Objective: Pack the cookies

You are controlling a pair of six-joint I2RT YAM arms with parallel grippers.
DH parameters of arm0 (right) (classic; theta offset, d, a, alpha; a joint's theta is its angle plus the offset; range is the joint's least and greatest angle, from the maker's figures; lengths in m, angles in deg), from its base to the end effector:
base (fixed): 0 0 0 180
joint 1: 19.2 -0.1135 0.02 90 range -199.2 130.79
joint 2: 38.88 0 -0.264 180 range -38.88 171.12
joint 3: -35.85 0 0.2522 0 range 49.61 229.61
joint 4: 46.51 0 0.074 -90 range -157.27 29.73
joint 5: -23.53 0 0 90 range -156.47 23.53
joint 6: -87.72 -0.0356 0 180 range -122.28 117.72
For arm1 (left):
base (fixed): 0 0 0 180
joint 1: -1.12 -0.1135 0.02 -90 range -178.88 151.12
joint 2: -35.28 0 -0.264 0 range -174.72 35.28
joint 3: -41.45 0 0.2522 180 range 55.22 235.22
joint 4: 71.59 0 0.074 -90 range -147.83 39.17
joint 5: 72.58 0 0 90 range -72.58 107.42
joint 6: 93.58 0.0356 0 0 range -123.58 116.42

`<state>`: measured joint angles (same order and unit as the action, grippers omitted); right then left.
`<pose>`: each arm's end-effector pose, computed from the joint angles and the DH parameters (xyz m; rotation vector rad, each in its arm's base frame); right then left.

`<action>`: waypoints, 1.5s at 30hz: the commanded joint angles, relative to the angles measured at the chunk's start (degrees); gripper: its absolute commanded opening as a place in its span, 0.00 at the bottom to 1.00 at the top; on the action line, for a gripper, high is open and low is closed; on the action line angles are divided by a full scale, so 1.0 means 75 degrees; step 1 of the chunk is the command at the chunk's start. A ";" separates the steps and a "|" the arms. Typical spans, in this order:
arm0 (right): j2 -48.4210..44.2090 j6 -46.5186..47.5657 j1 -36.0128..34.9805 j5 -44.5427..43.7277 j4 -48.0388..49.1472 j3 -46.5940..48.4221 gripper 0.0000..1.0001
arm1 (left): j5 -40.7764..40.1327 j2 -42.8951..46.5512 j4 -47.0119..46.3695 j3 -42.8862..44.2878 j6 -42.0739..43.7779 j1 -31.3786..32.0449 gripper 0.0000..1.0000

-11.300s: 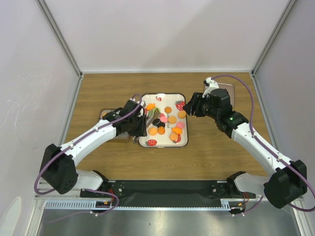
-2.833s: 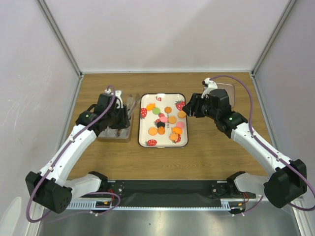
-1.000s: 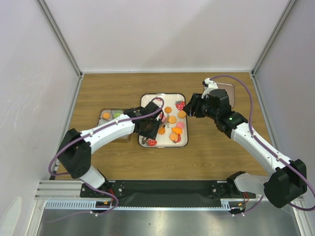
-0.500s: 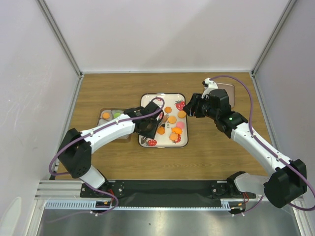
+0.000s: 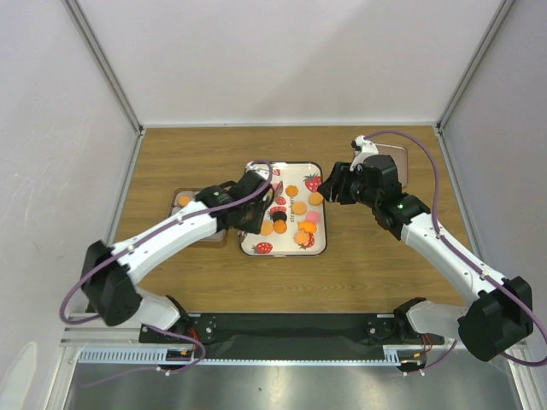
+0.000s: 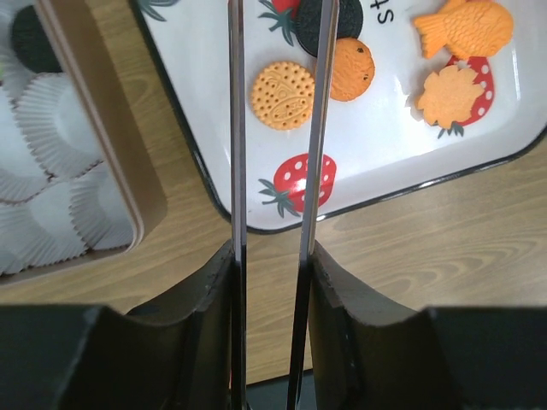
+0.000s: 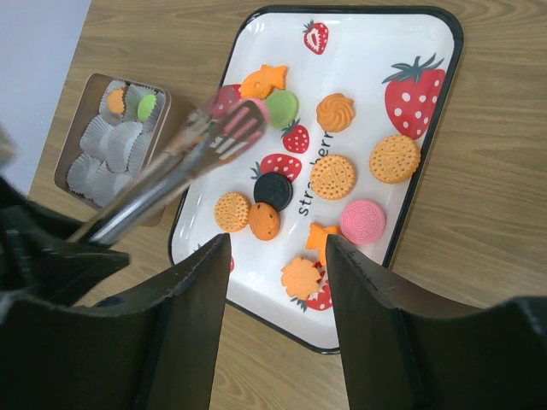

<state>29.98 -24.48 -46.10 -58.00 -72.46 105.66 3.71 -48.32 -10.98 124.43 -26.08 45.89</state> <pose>0.2437 0.1295 0.3178 -0.1824 2.0632 0.6870 0.2154 -0.2018 0.2779 0.4222 2.5592 -0.1088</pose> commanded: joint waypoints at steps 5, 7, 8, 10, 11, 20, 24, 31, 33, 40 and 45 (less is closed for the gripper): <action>0.0123 0.0042 -0.0023 0.0230 0.0089 0.0237 0.54 | -0.0410 0.2190 0.0924 -0.0356 -0.0492 -0.0789 0.35; 0.0147 0.0030 -0.0023 0.0277 0.0113 0.0249 0.54 | -0.0375 0.2798 0.1193 -0.0672 -0.0562 -0.1383 0.34; 0.0170 0.0018 -0.0012 0.0289 0.0101 0.0249 0.54 | -0.0282 0.2999 0.1299 -0.0778 -0.0574 -0.1620 0.34; 0.0205 0.0018 -0.0012 0.0347 0.0090 0.0284 0.54 | -0.0083 0.3362 0.1510 -0.1094 -0.0586 -0.2402 0.34; 0.0229 0.0018 -0.0012 0.0370 0.0090 0.0284 0.54 | 0.0127 0.3678 0.1569 -0.1188 -0.0597 -0.2639 0.34; 0.0264 -0.0017 0.0012 0.0488 0.0113 0.0261 0.54 | 0.0598 0.4208 0.2003 -0.1915 -0.0527 -0.4293 0.36; 0.0240 -0.0006 0.0012 0.0500 0.0101 0.0261 0.54 | 0.0867 0.4126 0.1945 -0.2138 -0.0469 -0.4657 0.36; 0.0217 -0.0017 0.0023 0.0511 0.0113 0.0226 0.54 | 0.1055 0.4080 0.1851 -0.2361 -0.0422 -0.5184 0.36; 0.0205 0.0006 0.0023 0.0476 0.0148 0.0226 0.54 | 0.1078 0.4067 0.1793 -0.2419 -0.0398 -0.5301 0.36; 0.0217 -0.0017 0.0035 0.0500 0.0113 0.0237 0.54 | 0.1372 0.3962 0.1523 -0.2607 -0.0281 -0.5829 0.36; 0.0217 -0.0005 0.0035 0.0488 0.0113 0.0237 0.54 | 0.1453 0.3927 0.1441 -0.2665 -0.0269 -0.5876 0.36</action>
<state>31.84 -24.61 -46.08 -54.98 -72.44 105.66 13.24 -18.98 2.35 104.58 -28.99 2.55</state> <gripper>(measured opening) 0.544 0.383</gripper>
